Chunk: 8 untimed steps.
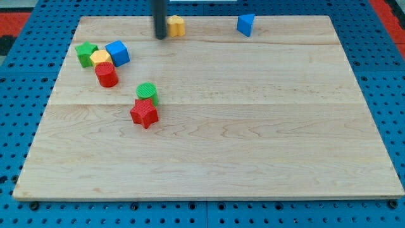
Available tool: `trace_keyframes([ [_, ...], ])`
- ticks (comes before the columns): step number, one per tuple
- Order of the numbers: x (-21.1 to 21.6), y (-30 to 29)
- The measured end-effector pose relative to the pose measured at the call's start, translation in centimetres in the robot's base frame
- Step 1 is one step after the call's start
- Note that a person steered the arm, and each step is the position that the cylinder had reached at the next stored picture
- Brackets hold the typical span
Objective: Move the red blocks on either sides of the green circle
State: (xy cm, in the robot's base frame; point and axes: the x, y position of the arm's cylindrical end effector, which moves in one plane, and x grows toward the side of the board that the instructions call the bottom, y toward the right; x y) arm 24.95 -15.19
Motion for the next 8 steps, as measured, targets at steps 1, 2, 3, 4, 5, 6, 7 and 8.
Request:
trace_keyframes([
  [1,0.1,-9.4],
  [2,2.7,-13.9],
  [3,8.7,-10.9],
  [4,10.2,-6.6],
  [5,10.9,-6.0],
  [6,13.6,-3.6],
  [7,14.0,-2.0],
  [8,18.3,-5.1],
])
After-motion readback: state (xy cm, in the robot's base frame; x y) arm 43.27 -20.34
